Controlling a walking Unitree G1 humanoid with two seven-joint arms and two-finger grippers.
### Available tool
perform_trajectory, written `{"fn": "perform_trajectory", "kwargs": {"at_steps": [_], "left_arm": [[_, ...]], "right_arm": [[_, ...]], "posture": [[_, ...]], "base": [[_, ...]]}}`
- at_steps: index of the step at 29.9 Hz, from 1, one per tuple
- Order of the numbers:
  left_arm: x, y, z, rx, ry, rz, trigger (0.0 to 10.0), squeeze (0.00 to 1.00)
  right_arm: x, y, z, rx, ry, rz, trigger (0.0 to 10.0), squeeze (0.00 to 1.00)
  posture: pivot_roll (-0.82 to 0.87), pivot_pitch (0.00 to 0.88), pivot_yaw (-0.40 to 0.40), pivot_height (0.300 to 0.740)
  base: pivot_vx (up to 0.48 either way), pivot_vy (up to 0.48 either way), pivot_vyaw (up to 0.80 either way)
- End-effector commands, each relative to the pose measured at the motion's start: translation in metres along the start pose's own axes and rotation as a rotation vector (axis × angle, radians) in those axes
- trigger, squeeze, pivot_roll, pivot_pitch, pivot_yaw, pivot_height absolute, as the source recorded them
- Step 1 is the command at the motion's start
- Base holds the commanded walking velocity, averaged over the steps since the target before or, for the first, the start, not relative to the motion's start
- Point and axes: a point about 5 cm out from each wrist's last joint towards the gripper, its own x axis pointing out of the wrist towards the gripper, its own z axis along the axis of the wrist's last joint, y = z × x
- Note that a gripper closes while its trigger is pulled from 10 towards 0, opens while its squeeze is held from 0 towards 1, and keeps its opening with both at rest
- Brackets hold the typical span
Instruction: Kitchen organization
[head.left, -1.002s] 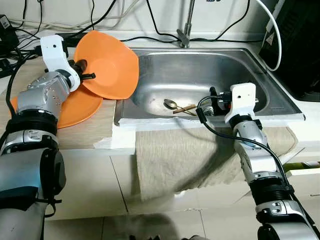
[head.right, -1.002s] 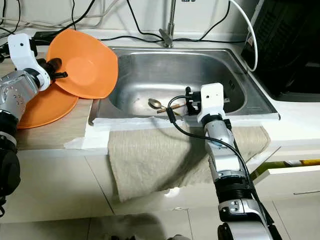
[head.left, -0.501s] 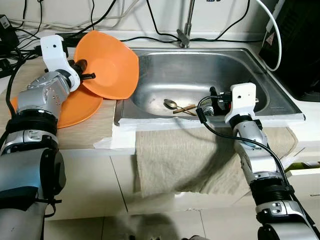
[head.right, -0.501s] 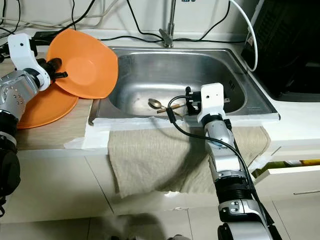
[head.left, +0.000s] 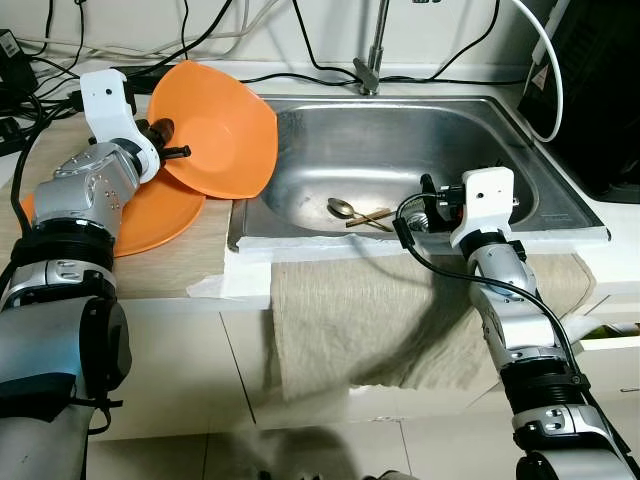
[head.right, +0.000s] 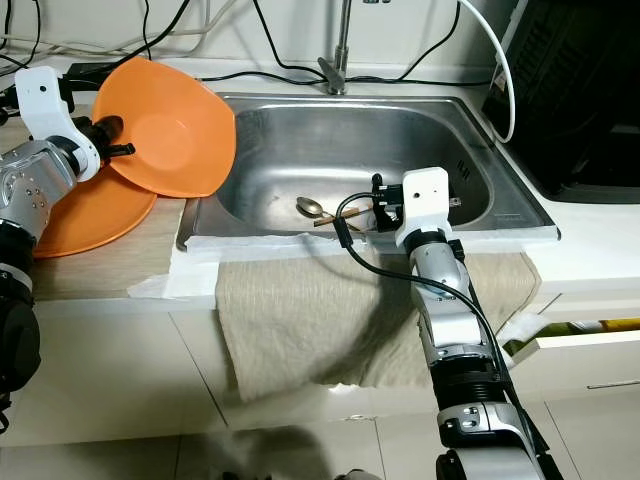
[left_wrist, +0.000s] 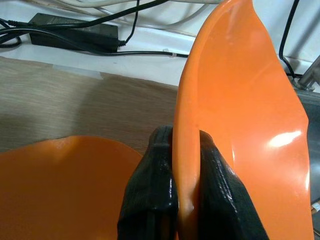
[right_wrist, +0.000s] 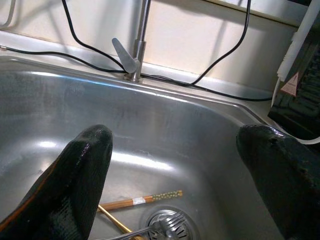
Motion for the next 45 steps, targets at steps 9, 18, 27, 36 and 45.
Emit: {"fn": "perform_trajectory", "kwargs": {"at_steps": [9,18,27,36,45], "left_arm": [[-0.002,0.008,-0.012,0.044,0.066,0.038,0.0,0.00],[-0.002,0.008,-0.012,0.044,0.066,0.038,0.0,0.00],[-0.002,-0.150,-0.076,-0.053,-0.125,-0.286,10.0,0.00],[-0.002,-0.141,-0.082,-0.088,-0.094,-0.231,10.0,0.00],[-0.006,-0.142,-0.084,-0.086,-0.121,-0.207,10.0,0.00]], "right_arm": [[-0.001,-0.002,0.005,-0.006,-0.020,-0.008,10.0,0.00],[0.000,-0.003,0.006,-0.006,-0.019,-0.008,10.0,0.00],[0.034,0.031,0.009,0.308,0.103,0.012,10.0,0.00],[0.033,0.036,0.008,0.333,0.112,0.032,10.0,0.00],[0.037,0.036,0.007,0.339,0.106,0.026,10.0,0.00]], "posture": [[0.00,0.000,-0.011,0.740],[0.00,0.000,-0.012,0.740],[0.00,0.000,-0.012,0.740],[0.00,0.000,-0.016,0.740],[0.00,0.000,-0.013,0.740]], "base": [[0.000,0.000,0.00],[0.000,0.000,0.00],[0.000,0.000,0.00],[0.000,0.000,0.00],[0.000,0.000,0.00]]}}
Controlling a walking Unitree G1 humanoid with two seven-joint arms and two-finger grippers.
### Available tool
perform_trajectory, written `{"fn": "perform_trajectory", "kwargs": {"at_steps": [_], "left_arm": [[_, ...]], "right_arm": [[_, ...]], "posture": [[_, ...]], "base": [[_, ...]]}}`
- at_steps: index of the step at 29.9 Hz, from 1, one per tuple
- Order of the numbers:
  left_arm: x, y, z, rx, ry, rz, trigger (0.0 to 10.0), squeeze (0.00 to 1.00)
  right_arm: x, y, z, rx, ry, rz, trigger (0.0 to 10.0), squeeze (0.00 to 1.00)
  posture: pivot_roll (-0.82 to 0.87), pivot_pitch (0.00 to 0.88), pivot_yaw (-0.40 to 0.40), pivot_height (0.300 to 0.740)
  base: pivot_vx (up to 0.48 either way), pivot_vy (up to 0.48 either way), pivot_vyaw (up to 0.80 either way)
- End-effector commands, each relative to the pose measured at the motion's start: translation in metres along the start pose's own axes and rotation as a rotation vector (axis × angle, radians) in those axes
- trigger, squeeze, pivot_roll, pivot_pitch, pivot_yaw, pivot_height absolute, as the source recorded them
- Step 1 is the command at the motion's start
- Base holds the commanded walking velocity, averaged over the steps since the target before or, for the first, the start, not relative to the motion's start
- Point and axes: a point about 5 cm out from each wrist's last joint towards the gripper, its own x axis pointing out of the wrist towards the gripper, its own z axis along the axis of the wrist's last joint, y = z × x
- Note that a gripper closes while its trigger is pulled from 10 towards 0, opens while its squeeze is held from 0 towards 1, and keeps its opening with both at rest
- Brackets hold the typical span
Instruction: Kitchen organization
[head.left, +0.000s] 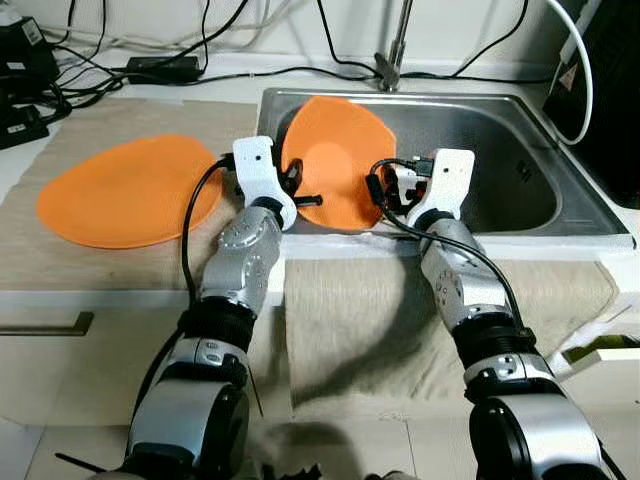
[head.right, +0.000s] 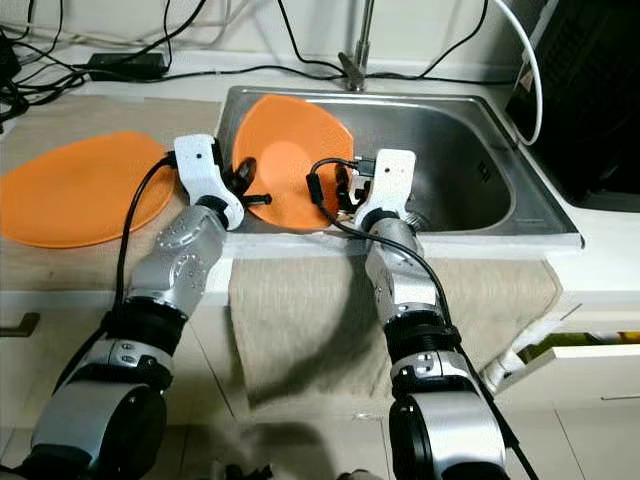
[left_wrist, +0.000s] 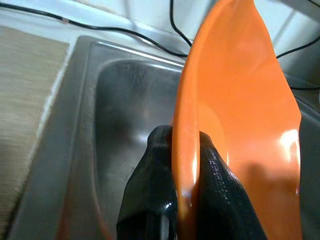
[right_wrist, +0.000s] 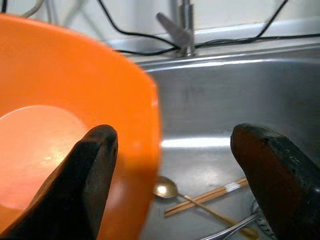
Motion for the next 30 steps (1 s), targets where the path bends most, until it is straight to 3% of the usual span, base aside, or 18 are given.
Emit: {"fn": "perform_trajectory", "kwargs": {"at_steps": [1,9,21,22,25,30], "left_arm": [[0.000,0.003,0.002,0.009,-0.009,0.014,10.0,0.00],[0.000,0.003,0.008,0.010,-0.048,0.029,10.0,0.00],[0.001,0.006,0.031,0.049,-0.153,0.050,10.0,0.00],[0.000,0.003,0.039,0.094,-0.199,0.033,10.0,0.00],[0.000,-0.001,0.049,0.122,-0.248,0.013,10.0,0.00],[0.001,-0.010,0.065,0.114,-0.304,-0.038,10.0,0.00]], "right_arm": [[0.001,-0.004,0.004,-0.004,-0.017,-0.018,10.0,0.00],[0.000,-0.011,0.017,-0.080,-0.121,-0.061,10.0,0.00],[-0.002,-0.017,0.021,-0.095,-0.173,-0.099,10.0,0.00],[-0.002,-0.018,0.023,-0.109,-0.188,-0.110,10.0,0.00],[-0.002,-0.020,0.024,-0.118,-0.197,-0.118,10.0,0.00],[-0.003,-0.023,0.025,-0.136,-0.212,-0.132,10.0,0.00]], "posture": [[0.00,0.000,-0.012,0.740],[0.00,0.000,-0.008,0.740],[0.00,0.000,-0.003,0.740],[0.00,0.000,-0.003,0.740],[0.00,0.000,-0.001,0.740],[0.00,0.000,0.002,0.740]], "base": [[0.000,0.000,0.00],[0.000,0.000,0.00],[0.000,0.000,0.00],[0.000,0.000,0.00],[0.000,0.000,0.00],[0.000,0.000,0.00]]}}
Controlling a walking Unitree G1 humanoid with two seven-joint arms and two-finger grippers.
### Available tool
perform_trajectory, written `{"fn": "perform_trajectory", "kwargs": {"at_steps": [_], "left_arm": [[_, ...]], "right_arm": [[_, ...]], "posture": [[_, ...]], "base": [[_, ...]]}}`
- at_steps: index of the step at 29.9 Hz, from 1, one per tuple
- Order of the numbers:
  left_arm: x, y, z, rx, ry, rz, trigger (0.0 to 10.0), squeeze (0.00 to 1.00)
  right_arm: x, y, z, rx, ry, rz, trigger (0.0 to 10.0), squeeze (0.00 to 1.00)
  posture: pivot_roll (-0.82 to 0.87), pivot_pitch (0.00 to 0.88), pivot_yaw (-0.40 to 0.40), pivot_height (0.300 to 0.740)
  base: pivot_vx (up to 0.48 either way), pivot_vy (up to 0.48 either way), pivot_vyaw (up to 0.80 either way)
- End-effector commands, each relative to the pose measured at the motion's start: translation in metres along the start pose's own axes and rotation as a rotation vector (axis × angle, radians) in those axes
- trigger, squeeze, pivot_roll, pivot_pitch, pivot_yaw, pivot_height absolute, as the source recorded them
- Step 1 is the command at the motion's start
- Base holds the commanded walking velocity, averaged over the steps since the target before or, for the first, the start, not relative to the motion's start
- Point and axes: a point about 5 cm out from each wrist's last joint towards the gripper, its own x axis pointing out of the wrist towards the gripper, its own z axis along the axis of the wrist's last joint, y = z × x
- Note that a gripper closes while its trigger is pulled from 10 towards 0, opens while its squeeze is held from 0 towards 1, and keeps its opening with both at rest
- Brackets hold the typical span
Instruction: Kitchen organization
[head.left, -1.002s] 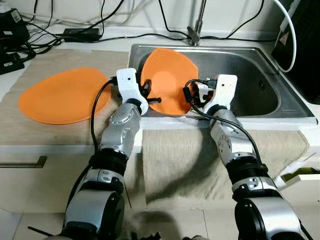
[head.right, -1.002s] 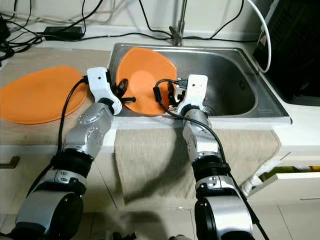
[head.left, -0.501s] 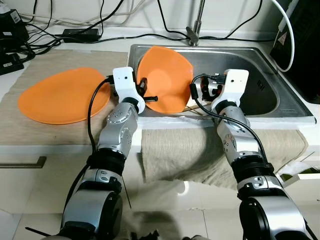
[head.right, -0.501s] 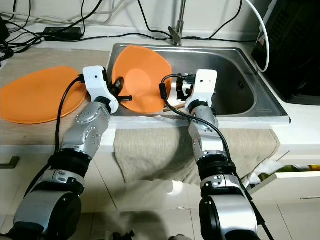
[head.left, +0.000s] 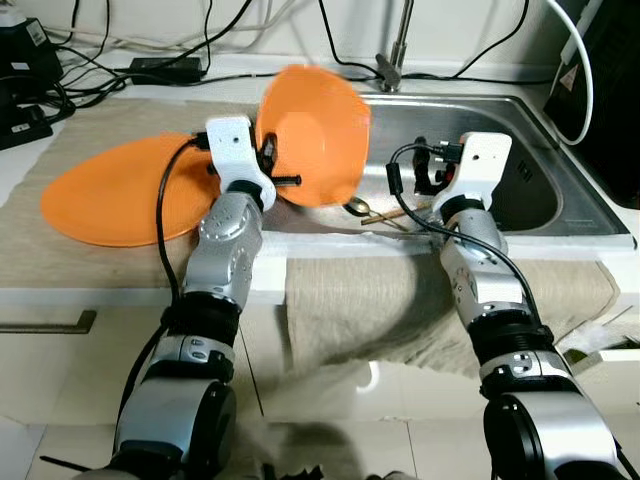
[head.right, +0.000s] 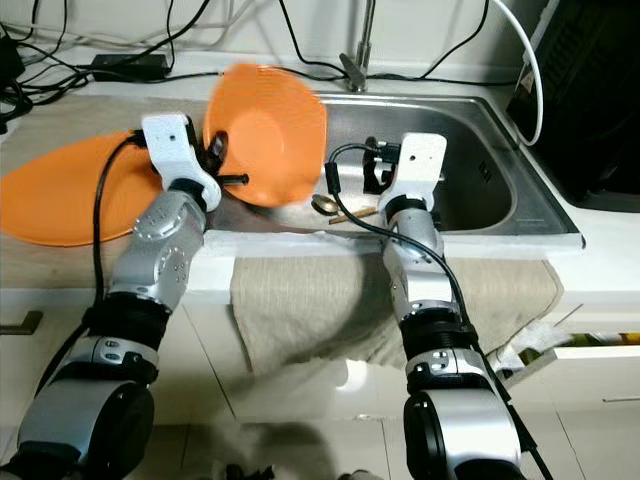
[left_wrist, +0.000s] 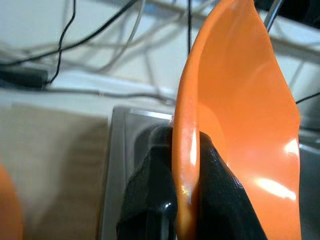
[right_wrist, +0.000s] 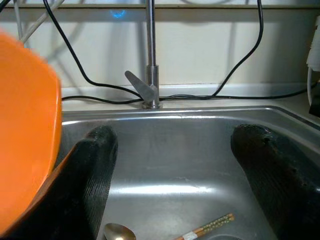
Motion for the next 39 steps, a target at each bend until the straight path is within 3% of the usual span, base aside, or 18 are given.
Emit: {"fn": "perform_trajectory", "kwargs": {"at_steps": [1,6,11,20,30,39], "left_arm": [[0.007,-0.014,0.026,0.000,-0.106,-0.069,10.0,0.00],[0.012,-0.017,0.034,0.022,-0.116,-0.075,10.0,0.00],[0.015,-0.010,0.042,0.044,-0.132,-0.060,10.0,0.00],[0.012,-0.011,0.025,0.036,-0.058,-0.076,10.0,0.00],[0.009,-0.003,0.011,0.092,-0.007,-0.059,10.0,0.00],[0.008,-0.018,0.013,0.078,-0.025,-0.103,10.0,0.00]], "right_arm": [[-0.001,-0.004,0.003,-0.017,-0.027,-0.017,10.0,0.00],[-0.001,-0.004,0.002,-0.020,-0.032,-0.020,10.0,0.00],[-0.002,-0.004,0.003,-0.024,-0.043,-0.029,10.0,0.00],[-0.001,-0.017,0.018,-0.061,-0.118,-0.090,10.0,0.00],[-0.004,-0.033,0.009,-0.084,-0.072,-0.127,10.0,0.00],[-0.006,-0.035,0.010,-0.094,-0.076,-0.133,10.0,0.00]], "posture": [[0.00,0.000,0.002,0.740],[-0.01,0.000,0.007,0.740],[-0.01,0.000,0.011,0.740],[-0.01,0.000,0.018,0.740],[-0.01,0.000,0.017,0.740],[-0.01,0.000,0.018,0.740]], "base": [[0.000,0.000,0.00],[0.000,0.000,0.00],[0.000,0.000,0.00],[0.000,0.000,0.00],[0.000,0.000,0.00],[0.000,0.000,0.00]]}}
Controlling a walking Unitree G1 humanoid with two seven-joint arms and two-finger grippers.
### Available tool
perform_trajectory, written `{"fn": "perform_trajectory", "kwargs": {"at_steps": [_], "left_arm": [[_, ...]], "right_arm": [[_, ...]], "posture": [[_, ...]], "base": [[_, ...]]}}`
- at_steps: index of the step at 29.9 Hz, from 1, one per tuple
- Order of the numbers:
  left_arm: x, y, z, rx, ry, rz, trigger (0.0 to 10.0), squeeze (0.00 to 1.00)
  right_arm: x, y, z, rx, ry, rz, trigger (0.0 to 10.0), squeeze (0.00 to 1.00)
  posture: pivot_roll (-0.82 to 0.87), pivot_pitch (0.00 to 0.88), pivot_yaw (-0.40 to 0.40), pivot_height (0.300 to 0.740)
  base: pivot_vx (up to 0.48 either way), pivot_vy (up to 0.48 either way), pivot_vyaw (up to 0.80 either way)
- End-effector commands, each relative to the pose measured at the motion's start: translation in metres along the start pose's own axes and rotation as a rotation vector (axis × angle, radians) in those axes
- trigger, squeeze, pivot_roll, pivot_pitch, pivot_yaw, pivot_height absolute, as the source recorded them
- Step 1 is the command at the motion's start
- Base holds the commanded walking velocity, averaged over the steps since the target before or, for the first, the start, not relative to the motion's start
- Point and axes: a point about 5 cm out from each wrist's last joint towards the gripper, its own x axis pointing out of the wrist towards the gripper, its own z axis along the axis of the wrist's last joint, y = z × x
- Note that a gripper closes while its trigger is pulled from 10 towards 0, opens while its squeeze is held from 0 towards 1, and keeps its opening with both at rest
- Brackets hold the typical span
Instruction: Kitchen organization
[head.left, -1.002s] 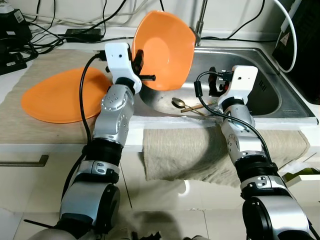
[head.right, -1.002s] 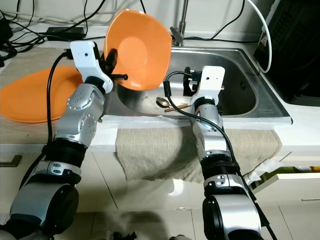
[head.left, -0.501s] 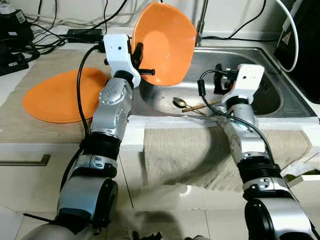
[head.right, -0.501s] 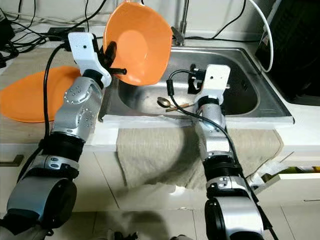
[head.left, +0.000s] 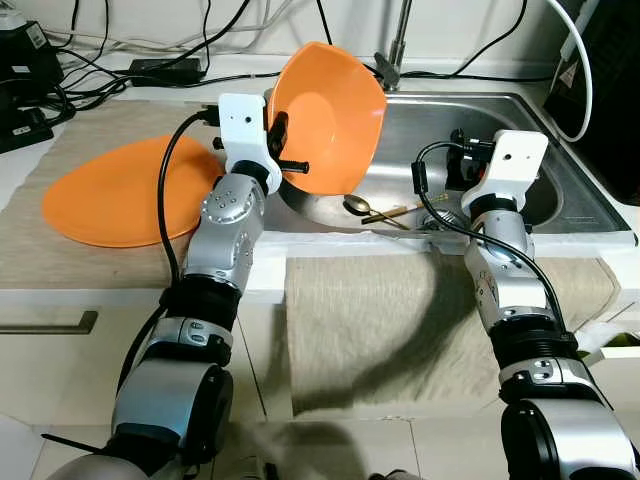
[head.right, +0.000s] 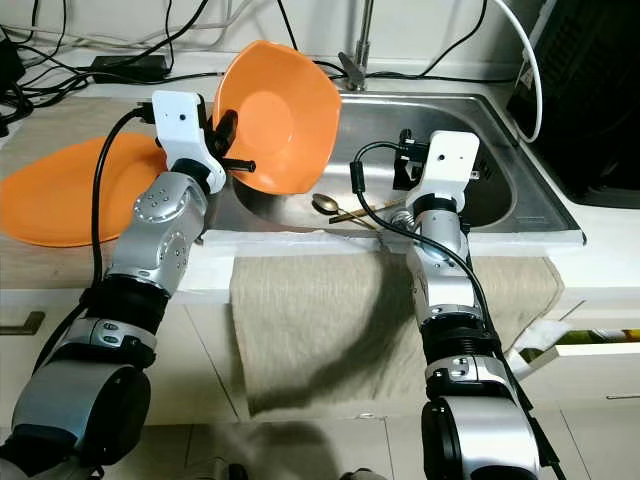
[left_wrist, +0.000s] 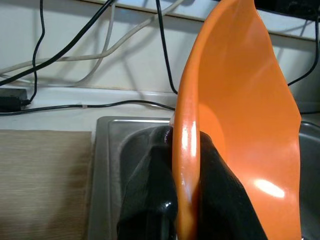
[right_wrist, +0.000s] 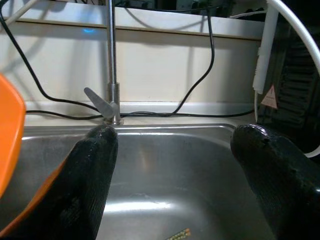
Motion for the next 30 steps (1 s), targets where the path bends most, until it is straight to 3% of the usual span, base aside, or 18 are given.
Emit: {"fn": "perform_trajectory", "kwargs": {"at_steps": [1,6,10,11,13,15,23,25,30], "left_arm": [[0.002,-0.010,0.013,-0.003,-0.048,-0.034,10.0,0.00],[0.002,-0.024,0.005,-0.045,-0.017,-0.055,10.0,0.00],[-0.003,-0.053,0.011,-0.044,-0.055,-0.172,10.0,0.00],[-0.003,-0.053,0.011,-0.044,-0.055,-0.172,10.0,0.00],[-0.009,-0.074,0.015,-0.030,-0.087,-0.269,10.0,0.00],[-0.010,-0.078,0.015,-0.025,-0.091,-0.284,10.0,0.00],[-0.003,-0.068,0.006,0.047,-0.043,-0.248,10.0,0.00],[-0.001,-0.063,0.000,0.067,-0.005,-0.232,10.0,0.00],[0.001,-0.059,-0.005,0.078,0.024,-0.221,10.0,0.00]], "right_arm": [[-0.001,-0.007,0.001,-0.012,-0.006,-0.022,10.0,0.00],[0.001,-0.011,0.003,-0.017,-0.012,-0.036,10.0,0.00],[0.000,-0.013,0.003,-0.019,-0.013,-0.040,10.0,0.00],[0.000,-0.013,0.003,-0.019,-0.013,-0.040,10.0,0.00],[0.000,-0.016,0.003,-0.025,-0.014,-0.048,10.0,0.00],[0.000,-0.018,0.004,-0.026,-0.016,-0.052,10.0,0.00],[-0.002,-0.029,0.011,-0.080,-0.059,-0.098,10.0,0.00],[-0.004,-0.040,0.015,-0.114,-0.078,-0.140,10.0,0.00],[-0.006,-0.049,0.017,-0.118,-0.079,-0.152,10.0,0.00]], "posture": [[-0.01,0.000,0.020,0.740],[-0.02,0.000,0.022,0.740],[-0.02,0.000,0.022,0.740],[-0.02,0.000,0.022,0.740],[-0.03,0.000,0.024,0.740],[-0.03,0.000,0.025,0.740],[-0.05,0.000,0.044,0.740],[-0.05,0.000,0.048,0.740],[-0.07,0.000,0.054,0.740]], "base": [[0.000,0.000,0.00],[0.000,0.000,0.00],[0.000,0.000,0.00],[0.000,0.000,0.00],[0.000,0.000,0.00],[0.000,0.000,0.00],[0.000,0.000,0.00],[0.000,0.000,0.00],[0.000,0.000,0.00]]}}
